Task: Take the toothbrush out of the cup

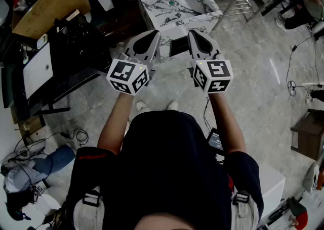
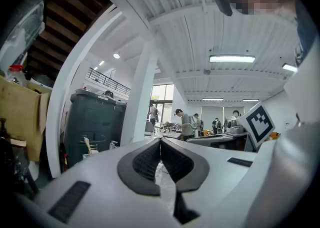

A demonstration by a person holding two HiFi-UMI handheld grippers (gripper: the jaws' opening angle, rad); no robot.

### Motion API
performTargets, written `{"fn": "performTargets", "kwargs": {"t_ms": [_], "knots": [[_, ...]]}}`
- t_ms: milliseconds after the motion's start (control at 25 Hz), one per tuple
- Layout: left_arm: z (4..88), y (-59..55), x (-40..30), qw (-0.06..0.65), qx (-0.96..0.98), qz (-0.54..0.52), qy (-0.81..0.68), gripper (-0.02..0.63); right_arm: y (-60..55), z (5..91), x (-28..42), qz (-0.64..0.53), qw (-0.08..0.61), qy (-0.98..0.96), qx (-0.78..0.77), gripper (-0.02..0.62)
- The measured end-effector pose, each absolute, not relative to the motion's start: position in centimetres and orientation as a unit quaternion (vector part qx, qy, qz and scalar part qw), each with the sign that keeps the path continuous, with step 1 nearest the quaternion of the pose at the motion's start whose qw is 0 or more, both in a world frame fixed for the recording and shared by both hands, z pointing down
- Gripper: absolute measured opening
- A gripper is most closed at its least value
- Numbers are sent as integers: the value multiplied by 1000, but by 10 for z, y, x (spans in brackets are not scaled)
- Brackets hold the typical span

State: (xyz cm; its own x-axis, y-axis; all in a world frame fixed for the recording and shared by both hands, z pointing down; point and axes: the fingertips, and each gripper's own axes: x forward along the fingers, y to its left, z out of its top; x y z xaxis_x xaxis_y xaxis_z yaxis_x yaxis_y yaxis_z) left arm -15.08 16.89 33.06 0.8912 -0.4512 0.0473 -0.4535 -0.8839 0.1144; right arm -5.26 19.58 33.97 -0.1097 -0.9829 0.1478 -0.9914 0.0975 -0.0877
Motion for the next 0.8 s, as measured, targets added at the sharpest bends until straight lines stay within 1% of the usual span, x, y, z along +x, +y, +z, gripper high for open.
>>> {"fn": "performTargets", "kwargs": {"t_ms": [200,800], "knots": [[334,172,-143,59,970,17,-234,12,197,344,-44,97,12,-739,666,32],[346,165,-125,70,962,30,-261,14,186,355,-18,104,15,-763,638,33]]}}
